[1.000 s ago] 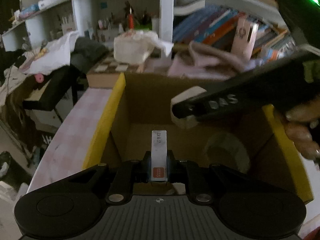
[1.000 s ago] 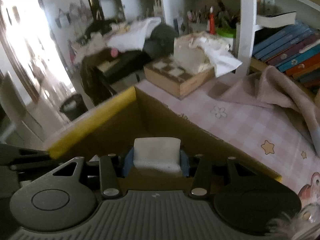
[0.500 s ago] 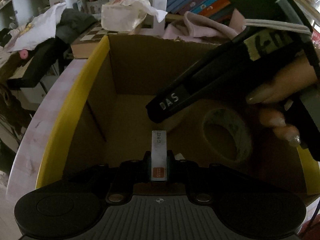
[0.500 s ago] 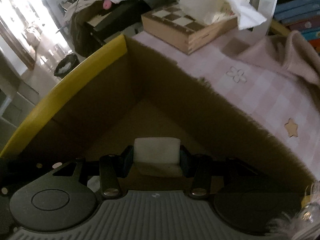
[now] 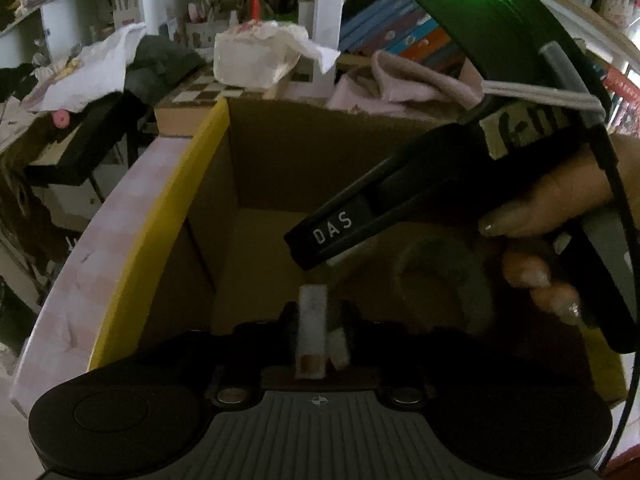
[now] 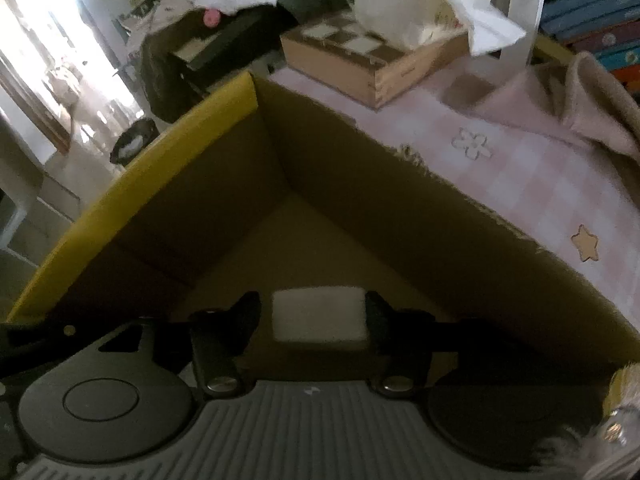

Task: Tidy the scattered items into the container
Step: 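Release the carton into the box with left tool while right tool releases the block, then withdraw both tools from the box back toward the remaining items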

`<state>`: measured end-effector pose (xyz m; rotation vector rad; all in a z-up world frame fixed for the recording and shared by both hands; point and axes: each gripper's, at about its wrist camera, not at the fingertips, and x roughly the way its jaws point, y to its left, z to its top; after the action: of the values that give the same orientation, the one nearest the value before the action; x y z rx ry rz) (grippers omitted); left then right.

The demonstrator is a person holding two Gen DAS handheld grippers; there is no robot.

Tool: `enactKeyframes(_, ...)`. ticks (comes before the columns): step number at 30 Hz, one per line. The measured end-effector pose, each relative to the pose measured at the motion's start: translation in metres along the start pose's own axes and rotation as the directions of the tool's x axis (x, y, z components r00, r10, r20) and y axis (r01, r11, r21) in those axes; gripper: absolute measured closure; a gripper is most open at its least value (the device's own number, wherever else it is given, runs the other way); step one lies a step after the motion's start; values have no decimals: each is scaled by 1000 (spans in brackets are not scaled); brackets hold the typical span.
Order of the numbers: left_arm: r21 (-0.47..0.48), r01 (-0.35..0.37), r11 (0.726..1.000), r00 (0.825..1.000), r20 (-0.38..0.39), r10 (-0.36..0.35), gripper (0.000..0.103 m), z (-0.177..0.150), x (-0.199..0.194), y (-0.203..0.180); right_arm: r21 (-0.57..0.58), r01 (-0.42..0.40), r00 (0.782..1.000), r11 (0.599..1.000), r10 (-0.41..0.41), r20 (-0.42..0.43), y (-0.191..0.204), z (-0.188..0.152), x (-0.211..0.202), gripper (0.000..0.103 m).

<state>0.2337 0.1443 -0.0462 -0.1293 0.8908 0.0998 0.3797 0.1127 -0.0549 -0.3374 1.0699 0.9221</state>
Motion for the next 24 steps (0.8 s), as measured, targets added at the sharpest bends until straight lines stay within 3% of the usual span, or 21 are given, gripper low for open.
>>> enactKeyframes(3, 19, 2, 1000, 1000, 21, -3, 51, 0, -7, -3, -10, 1, 999, 1000, 0, 38, 4, -2, -11, 31)
enactKeyframes(8, 63, 0, 998, 998, 65, -4, 33, -2, -21, -13, -32, 12, 994, 999, -8, 105, 14, -5, -34, 27)
enactKeyframes(24, 109, 13, 994, 978, 204, -35, 20, -17, -89, -29, 1, 57, 960, 998, -55, 275, 26, -40, -117, 25)
